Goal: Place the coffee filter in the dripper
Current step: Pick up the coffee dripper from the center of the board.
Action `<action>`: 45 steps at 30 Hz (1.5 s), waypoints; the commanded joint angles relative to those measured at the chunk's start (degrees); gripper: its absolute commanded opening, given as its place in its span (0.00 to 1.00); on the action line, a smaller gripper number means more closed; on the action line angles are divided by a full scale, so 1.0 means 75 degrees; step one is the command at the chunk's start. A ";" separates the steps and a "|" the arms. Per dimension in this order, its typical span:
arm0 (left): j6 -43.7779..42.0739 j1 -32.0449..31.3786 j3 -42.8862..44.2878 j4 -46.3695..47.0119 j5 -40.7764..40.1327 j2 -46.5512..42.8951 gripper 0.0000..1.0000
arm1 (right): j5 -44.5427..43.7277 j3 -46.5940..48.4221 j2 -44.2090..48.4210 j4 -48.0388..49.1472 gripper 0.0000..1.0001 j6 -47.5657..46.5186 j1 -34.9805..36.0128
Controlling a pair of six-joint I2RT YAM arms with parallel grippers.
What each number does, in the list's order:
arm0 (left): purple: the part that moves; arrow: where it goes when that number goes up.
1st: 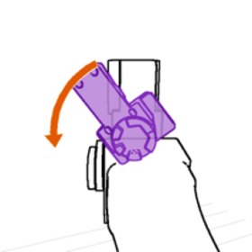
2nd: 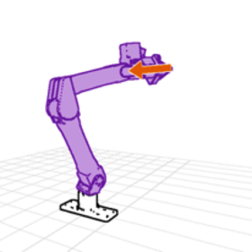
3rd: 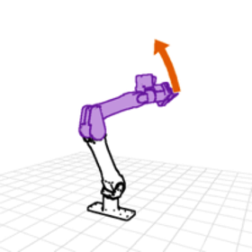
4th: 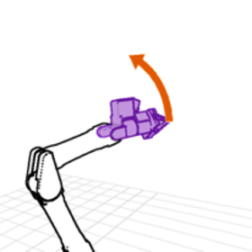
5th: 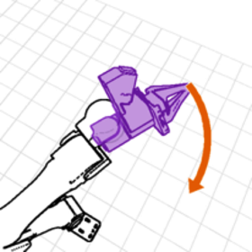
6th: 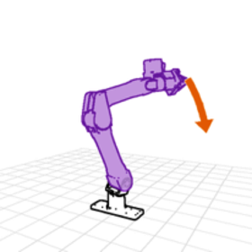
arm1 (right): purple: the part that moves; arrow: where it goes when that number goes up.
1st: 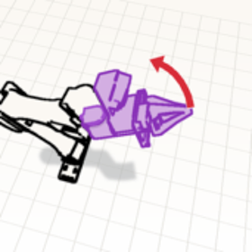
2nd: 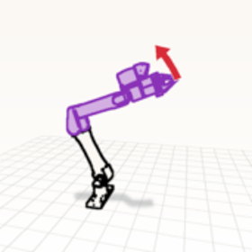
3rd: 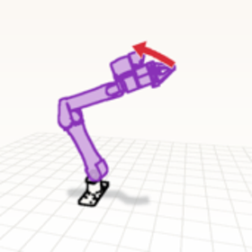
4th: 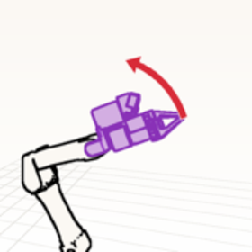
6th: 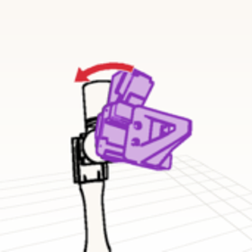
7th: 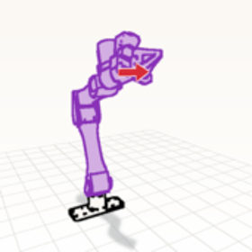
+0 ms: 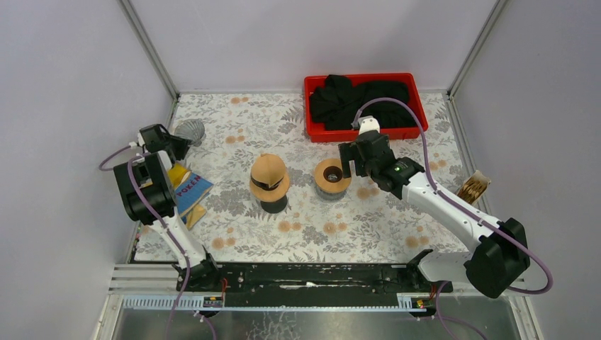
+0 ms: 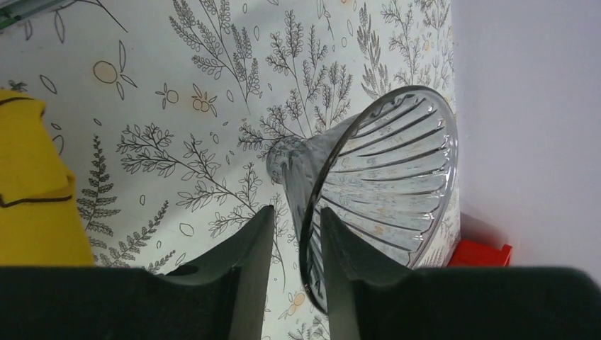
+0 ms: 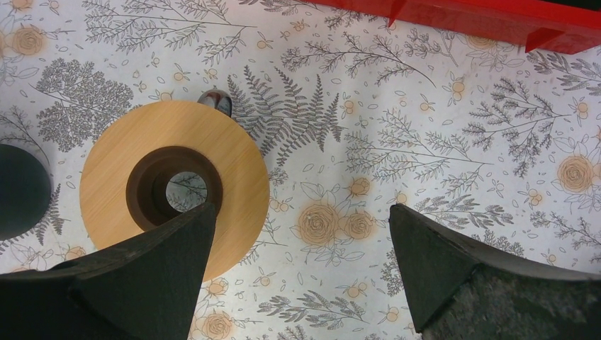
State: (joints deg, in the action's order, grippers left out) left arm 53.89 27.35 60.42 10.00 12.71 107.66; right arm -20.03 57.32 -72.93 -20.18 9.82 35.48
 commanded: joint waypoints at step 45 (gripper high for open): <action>-0.2911 -0.3037 0.2954 -0.5140 0.0955 -0.3401 0.04 | 0.0205 0.0045 0.1085 -0.0176 0.99 0.0266 -0.0079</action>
State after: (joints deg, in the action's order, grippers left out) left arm 36.01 8.45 78.70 -23.27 16.80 83.13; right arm -18.26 57.32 -66.57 -21.54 11.05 35.22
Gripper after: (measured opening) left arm 0.146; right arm 0.993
